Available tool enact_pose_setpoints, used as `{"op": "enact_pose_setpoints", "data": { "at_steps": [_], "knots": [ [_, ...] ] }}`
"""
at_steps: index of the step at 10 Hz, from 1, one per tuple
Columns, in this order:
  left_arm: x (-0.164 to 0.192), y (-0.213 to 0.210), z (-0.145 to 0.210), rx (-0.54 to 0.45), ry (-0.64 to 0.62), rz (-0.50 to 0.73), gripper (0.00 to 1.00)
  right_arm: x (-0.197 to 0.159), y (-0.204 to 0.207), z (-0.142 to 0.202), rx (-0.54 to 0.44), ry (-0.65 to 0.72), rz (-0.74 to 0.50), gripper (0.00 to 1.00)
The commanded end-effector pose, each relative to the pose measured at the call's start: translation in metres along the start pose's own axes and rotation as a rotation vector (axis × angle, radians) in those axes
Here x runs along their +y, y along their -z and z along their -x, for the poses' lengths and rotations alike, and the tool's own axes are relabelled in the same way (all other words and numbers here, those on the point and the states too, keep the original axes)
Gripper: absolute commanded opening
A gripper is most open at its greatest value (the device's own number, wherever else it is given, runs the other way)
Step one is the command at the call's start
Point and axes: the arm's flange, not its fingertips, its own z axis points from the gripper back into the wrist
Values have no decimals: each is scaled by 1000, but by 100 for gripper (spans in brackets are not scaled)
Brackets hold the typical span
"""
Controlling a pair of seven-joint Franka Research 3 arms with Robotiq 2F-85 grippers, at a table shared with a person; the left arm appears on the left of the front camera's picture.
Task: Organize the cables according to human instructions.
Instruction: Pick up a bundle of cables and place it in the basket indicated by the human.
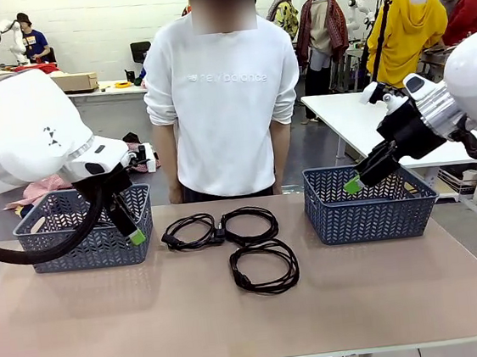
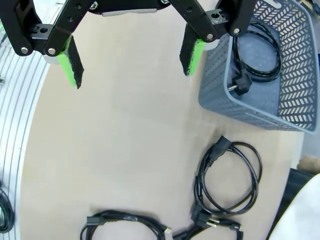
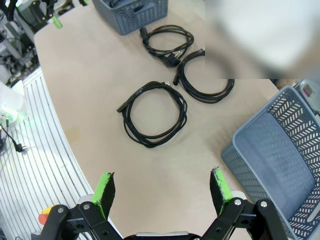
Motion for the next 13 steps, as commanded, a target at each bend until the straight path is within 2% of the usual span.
{"op": "enact_pose_setpoints", "data": {
  "at_steps": [1,13],
  "knots": [
    [2,-1,0,1,-3,-6,100,-1,1,0,-18,1,-14,100],
    [2,-1,0,1,-3,-6,100,-1,1,0,-18,1,-14,100]
  ]
}}
